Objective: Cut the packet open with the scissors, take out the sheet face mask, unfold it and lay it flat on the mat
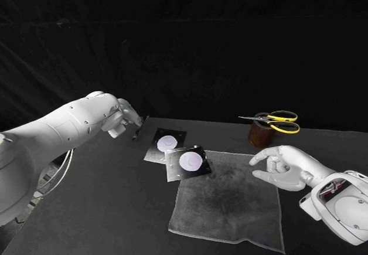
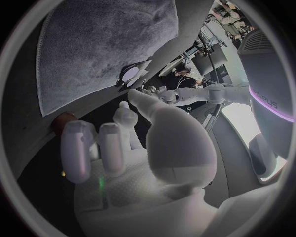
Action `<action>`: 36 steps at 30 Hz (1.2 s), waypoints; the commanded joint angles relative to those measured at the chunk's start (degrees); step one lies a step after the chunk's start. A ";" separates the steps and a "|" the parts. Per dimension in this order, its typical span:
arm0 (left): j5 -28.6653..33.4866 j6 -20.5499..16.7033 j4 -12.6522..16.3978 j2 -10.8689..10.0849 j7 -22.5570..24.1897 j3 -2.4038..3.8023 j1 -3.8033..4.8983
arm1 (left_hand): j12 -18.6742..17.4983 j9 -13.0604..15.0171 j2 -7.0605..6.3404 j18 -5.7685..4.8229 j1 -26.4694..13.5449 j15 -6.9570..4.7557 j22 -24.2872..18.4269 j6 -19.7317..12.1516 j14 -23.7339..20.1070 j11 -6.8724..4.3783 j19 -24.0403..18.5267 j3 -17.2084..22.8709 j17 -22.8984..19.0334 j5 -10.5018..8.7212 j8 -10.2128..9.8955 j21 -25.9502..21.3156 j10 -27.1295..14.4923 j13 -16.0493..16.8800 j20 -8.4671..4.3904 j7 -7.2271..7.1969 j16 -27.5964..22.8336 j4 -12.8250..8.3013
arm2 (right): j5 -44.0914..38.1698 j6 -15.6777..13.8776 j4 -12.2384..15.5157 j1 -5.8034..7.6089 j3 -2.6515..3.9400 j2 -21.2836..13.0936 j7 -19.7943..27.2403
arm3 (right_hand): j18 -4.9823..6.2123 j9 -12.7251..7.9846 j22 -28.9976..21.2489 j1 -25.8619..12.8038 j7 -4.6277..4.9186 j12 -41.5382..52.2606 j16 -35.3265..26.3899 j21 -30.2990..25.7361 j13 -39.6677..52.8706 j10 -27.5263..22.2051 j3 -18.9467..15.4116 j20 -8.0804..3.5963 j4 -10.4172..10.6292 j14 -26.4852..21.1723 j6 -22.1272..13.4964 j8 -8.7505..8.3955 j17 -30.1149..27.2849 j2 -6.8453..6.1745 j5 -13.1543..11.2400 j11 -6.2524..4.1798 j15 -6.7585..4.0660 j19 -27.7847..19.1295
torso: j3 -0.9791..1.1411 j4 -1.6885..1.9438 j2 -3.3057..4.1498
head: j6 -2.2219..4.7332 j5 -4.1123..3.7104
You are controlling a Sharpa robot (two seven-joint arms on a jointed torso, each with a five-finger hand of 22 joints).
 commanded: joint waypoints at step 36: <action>3.87 -9.89 -4.63 0.02 10.81 0.07 -2.14 | -9.22 -1.32 -0.58 0.50 -0.48 3.18 -6.55 -8.14 2.99 3.82 -4.64 -20.43 4.98 -0.26 -11.78 -3.38 -14.34 -15.72 3.07 4.18 -1.62 6.98 | 1.14 -0.46 -0.06 -0.06 0.04 0.22 1.72 | -0.41 -0.33 0.94 0.02 0.53 -1.90 -0.73 -1.16 -1.88 -1.92 0.72 0.20 0.15 3.27 -0.69 -0.82 4.02 0.47 0.21 0.23 0.16 -1.17 | 0.02 0.04 -0.06 | -0.06 0.06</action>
